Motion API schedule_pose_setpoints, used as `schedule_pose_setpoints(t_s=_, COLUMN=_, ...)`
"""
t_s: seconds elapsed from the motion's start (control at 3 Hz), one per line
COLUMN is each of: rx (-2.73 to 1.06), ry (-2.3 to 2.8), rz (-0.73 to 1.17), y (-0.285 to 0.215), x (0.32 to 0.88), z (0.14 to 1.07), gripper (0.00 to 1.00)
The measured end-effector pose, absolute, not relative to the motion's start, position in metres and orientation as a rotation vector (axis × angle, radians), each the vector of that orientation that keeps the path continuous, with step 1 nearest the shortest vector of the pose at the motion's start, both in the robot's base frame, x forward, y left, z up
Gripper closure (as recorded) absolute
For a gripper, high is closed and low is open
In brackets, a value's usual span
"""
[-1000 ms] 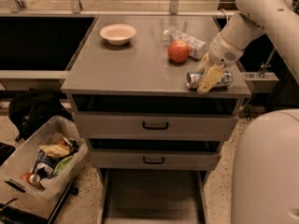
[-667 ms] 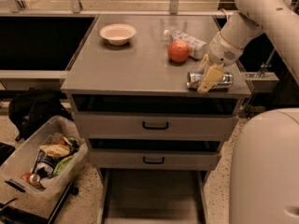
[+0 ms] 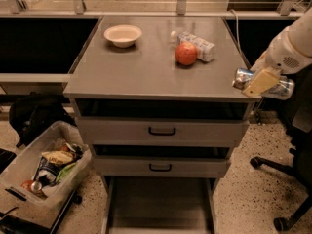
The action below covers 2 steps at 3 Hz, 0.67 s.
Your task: Place redbull can into bottom drawer
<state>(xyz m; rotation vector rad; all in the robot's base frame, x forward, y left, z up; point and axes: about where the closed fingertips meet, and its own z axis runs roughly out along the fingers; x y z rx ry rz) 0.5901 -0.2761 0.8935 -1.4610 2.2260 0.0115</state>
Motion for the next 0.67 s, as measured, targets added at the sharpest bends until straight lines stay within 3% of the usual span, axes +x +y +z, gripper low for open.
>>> schedule_pose_setpoints(t_s=0.33, rx=-1.27, ry=2.15, rz=-0.072, y=-0.258, x=0.534, z=0.948, gripper=1.0)
schedule_pose_setpoints(t_s=0.67, rx=-1.245, ry=2.015, rz=-0.094, y=-0.195, x=0.466, z=0.99, gripper=1.0)
